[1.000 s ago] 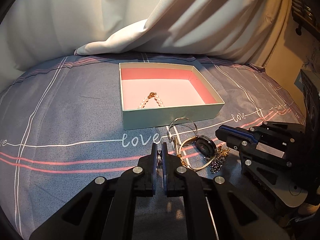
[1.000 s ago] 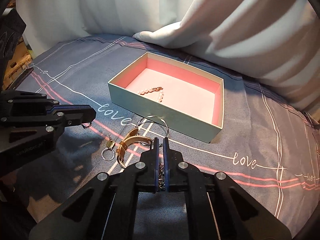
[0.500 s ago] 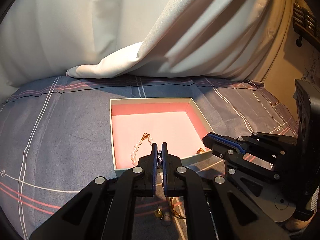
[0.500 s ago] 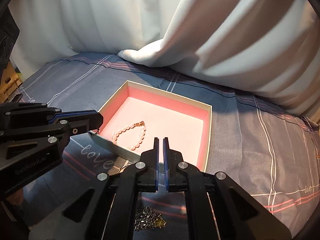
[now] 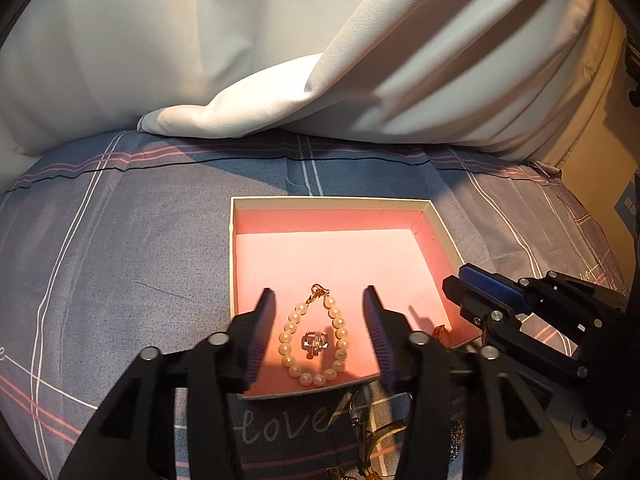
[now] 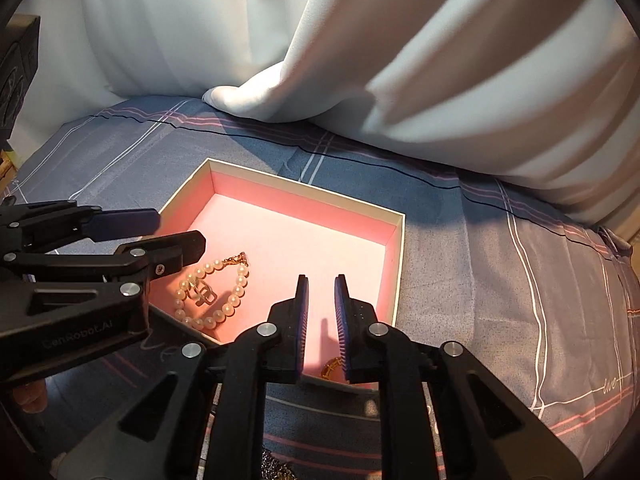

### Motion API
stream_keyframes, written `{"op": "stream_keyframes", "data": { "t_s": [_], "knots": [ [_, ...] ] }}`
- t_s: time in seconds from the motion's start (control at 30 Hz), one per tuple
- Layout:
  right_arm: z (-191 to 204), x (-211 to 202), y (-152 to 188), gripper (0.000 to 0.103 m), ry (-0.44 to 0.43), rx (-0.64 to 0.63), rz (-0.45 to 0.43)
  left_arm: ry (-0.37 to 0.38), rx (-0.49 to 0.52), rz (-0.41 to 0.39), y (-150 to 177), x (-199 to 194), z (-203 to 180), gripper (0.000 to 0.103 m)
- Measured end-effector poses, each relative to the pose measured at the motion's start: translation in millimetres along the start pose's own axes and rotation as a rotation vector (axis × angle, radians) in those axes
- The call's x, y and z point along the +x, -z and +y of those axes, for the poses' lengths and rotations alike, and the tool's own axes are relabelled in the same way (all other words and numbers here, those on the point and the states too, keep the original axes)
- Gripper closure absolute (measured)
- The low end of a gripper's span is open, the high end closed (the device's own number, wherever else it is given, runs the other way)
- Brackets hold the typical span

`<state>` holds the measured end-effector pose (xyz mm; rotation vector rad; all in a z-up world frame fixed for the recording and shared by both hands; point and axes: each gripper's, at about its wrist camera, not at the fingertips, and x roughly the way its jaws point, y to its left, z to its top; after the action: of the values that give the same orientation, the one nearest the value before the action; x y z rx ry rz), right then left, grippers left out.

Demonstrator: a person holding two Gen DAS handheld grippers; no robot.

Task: Organize jewelry

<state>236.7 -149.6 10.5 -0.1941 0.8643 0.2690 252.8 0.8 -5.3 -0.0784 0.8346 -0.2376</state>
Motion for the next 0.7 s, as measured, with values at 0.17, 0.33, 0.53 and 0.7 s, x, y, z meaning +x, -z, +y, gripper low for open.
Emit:
{"op": "stream_keyframes", "data": {
  "t_s": [0.17,0.33,0.53,0.7],
  "knots": [
    [-1,-4,26,0.083,-0.008,0.009,0.016,0.019,0.024,0.021,27,-13,3,0.049],
    [-1,-20,64,0.073,-0.034,0.032,0.025,0.045,0.025,0.062,72,-29,8,0.049],
    [7,-40,117,0.070,-0.086,0.052,0.040,0.032,0.069,0.106,123,-38,6,0.049],
    [19,-50,136,0.070,-0.109,0.072,0.015,0.025,0.128,0.084,134,-38,-9,0.049]
  ]
}}
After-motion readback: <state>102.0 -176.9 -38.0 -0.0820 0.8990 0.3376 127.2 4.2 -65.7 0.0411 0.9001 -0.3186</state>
